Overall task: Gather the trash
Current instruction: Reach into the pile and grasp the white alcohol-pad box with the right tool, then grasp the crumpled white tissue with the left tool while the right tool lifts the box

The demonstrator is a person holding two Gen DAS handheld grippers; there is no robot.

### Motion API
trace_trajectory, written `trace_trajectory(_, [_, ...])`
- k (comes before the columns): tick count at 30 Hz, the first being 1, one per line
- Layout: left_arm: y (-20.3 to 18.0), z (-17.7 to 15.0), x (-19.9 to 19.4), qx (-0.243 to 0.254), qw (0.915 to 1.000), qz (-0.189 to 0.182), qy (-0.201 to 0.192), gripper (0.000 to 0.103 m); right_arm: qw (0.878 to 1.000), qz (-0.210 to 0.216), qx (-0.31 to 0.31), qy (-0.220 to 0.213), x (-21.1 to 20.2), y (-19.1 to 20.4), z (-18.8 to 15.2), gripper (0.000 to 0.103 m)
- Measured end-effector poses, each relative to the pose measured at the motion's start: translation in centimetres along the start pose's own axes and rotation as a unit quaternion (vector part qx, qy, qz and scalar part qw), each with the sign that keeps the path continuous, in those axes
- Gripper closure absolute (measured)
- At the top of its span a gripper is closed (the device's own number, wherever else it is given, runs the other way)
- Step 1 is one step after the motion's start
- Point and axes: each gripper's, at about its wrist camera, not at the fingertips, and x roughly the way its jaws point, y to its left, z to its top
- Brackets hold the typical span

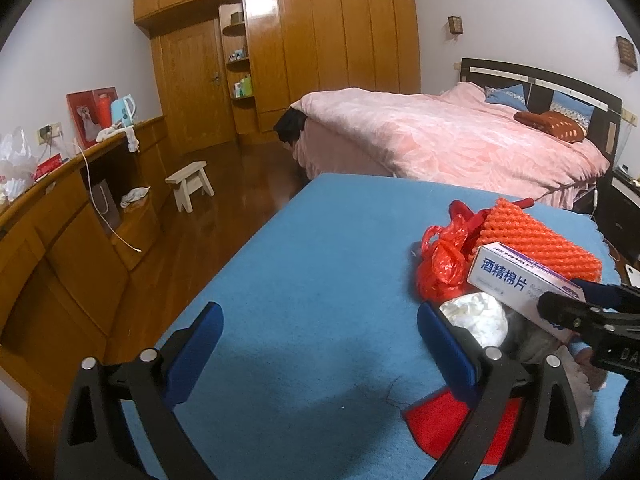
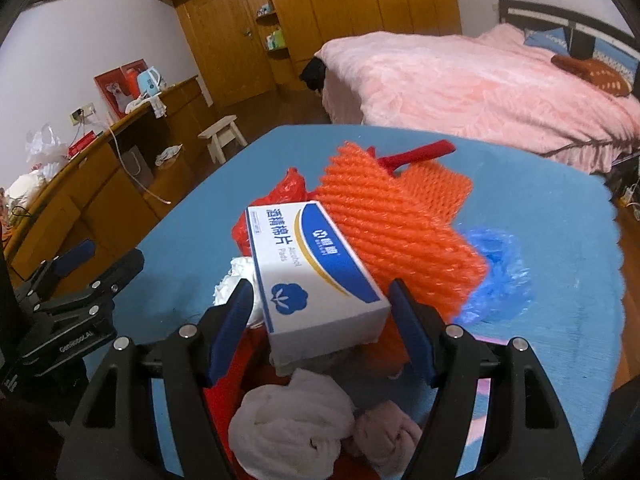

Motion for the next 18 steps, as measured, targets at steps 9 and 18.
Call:
trace_trajectory(9, [-0.8, -0.1, 0.2, 0.006, 0.9999, -0.009, 0.004, 0.007, 0.999, -0.022, -0.022, -0.016, -1.6, 0.3, -0.8, 0.042])
trace_trajectory(18, [-4.5, 0.0, 1.2, 0.025, 0.9974, -0.064, 0.02, 0.008, 0.996, -0.081, -0.01, -0.022, -3.9, -1.9, -2.7, 0.042])
